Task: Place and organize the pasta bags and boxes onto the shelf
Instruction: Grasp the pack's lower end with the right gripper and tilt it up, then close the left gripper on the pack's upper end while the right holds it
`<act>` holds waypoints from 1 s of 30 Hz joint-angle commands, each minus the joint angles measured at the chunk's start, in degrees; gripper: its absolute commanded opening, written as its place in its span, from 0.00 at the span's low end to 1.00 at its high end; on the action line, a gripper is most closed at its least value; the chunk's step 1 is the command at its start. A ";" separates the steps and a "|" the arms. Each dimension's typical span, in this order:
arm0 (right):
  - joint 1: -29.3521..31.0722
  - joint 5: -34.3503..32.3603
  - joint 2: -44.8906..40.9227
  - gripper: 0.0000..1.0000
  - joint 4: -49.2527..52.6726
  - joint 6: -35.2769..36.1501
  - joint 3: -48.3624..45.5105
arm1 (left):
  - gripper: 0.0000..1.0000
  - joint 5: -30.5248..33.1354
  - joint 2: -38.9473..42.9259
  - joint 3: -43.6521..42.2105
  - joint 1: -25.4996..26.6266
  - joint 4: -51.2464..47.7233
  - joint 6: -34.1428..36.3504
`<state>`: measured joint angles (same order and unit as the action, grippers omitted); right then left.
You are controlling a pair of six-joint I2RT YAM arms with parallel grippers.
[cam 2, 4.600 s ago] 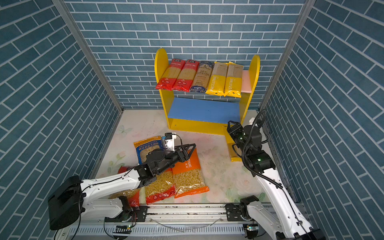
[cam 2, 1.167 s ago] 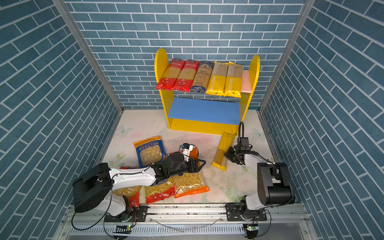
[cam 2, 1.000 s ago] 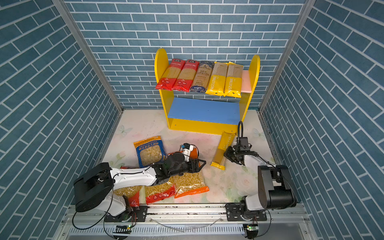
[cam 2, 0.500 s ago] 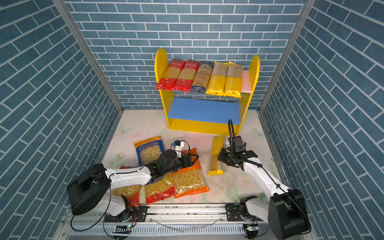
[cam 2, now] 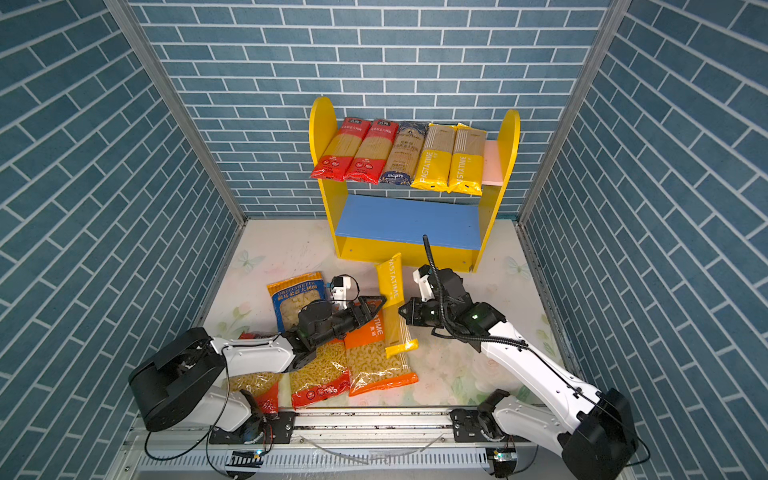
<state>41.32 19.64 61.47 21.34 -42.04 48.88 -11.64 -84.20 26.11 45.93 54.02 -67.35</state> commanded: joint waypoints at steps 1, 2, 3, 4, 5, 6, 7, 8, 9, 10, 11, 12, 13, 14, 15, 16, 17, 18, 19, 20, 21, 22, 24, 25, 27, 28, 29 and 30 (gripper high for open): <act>3.39 3.33 -1.84 0.00 -12.32 -3.25 5.52 | 0.89 -2.07 -1.03 -2.68 -2.16 8.75 -3.66; 4.18 4.06 -1.75 0.00 -13.54 -4.30 5.40 | 0.89 -2.31 -0.99 -3.42 -2.70 10.21 -4.21; 4.81 4.85 -1.62 0.00 -14.36 -5.23 5.29 | 0.88 -2.63 -0.91 -3.83 -3.13 11.70 -4.66; 5.27 5.37 -1.45 0.00 -14.57 -5.70 5.26 | 0.87 -2.97 -0.78 -4.09 -3.37 12.97 -4.88; 5.75 5.94 -1.27 0.00 -14.58 -5.99 5.17 | 0.85 -3.47 -0.54 -4.17 -3.55 13.99 -4.89; 6.04 6.39 -1.18 0.00 -14.46 -6.18 5.02 | 0.84 -3.99 -0.12 -3.93 -3.55 14.35 -4.74; 6.14 6.78 -1.17 0.00 -14.41 -6.28 4.72 | 0.83 -4.50 0.30 -3.64 -3.54 14.28 -4.36; 6.12 6.99 -1.33 0.00 -14.37 -6.29 4.29 | 0.81 -5.08 0.83 -3.26 -3.54 13.96 -3.92; 6.18 6.87 -1.64 0.00 -14.27 -6.39 3.90 | 0.79 -5.45 1.29 -3.00 -3.50 13.60 -3.44; 6.14 6.80 -1.87 0.00 -14.30 -6.39 3.54 | 0.77 -5.63 1.64 -2.93 -3.56 13.57 -3.09; 6.10 6.82 -2.05 0.00 -14.46 -6.68 3.20 | 0.74 -5.79 1.97 -2.87 -3.65 13.58 -2.81; 6.11 6.82 -2.06 0.00 -14.84 -6.97 2.83 | 0.69 -6.13 2.24 -2.73 -3.63 13.65 -2.62; 6.13 6.82 -1.99 0.00 -15.13 -7.36 2.59 | 0.64 -6.46 2.35 -2.44 -3.58 13.83 -2.53; 6.15 6.75 -1.93 0.00 -15.65 -7.84 2.20 | 0.59 -6.88 2.26 -2.24 -3.66 14.49 -2.52; 6.15 6.44 -1.88 0.00 -16.02 -8.41 1.75 | 0.55 -7.21 2.05 -1.95 -3.70 15.43 -2.67; 6.04 5.94 -1.88 0.00 -16.26 -8.80 1.31 | 0.51 -7.56 1.80 -1.77 -3.73 16.21 -2.91; 6.05 5.34 -1.97 0.00 -16.55 -9.22 0.89 | 0.46 -7.90 1.53 -1.37 -3.83 17.07 -3.37; 6.02 4.71 -2.17 0.01 -17.06 -9.73 0.24 | 0.42 -8.11 1.36 -1.18 -3.96 17.91 -3.87; 6.07 4.26 -2.51 0.03 -17.84 -10.32 -0.44 | 0.38 -8.21 1.23 -1.06 -4.09 18.78 -4.16; 6.01 3.73 -2.93 0.06 -18.76 -11.02 -1.18 | 0.33 -8.21 1.14 -0.95 -4.21 19.70 -4.48; 6.13 3.40 -3.47 0.10 -19.64 -11.69 -1.98 | 0.28 -8.15 1.15 -0.74 -4.42 20.02 -4.84; 6.10 3.02 -3.89 0.14 -20.14 -12.07 -2.64 | 0.25 -8.27 1.30 -0.40 -4.53 20.07 -5.14; 6.04 2.39 -4.79 0.20 -19.98 -12.42 -3.49 | 0.22 -8.36 1.93 0.21 -4.80 19.67 -5.18; 6.04 2.03 -5.23 0.25 -19.73 -12.52 -3.85 | 0.19 -8.39 2.44 0.68 -4.93 19.00 -5.03; 6.05 1.16 -6.36 0.35 -18.95 -12.75 -4.65 | 0.16 -8.32 3.47 1.59 -5.27 17.44 -4.81; 6.07 0.37 -7.18 0.39 -18.58 -12.84 -5.27 | 0.15 -8.47 4.17 2.11 -5.62 16.73 -4.81; 6.04 -0.42 -8.17 0.42 -18.30 -13.10 -6.01 | 0.14 -8.56 4.95 2.45 -6.09 16.09 -4.80; 6.12 -1.39 -9.27 0.45 -18.14 -13.31 -6.97 | 0.13 -8.48 5.94 2.95 -6.80 15.16 -4.81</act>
<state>47.05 20.53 55.51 7.75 -53.91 44.25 -19.14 -82.08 25.41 40.53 66.61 -72.64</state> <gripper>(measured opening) 0.424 0.258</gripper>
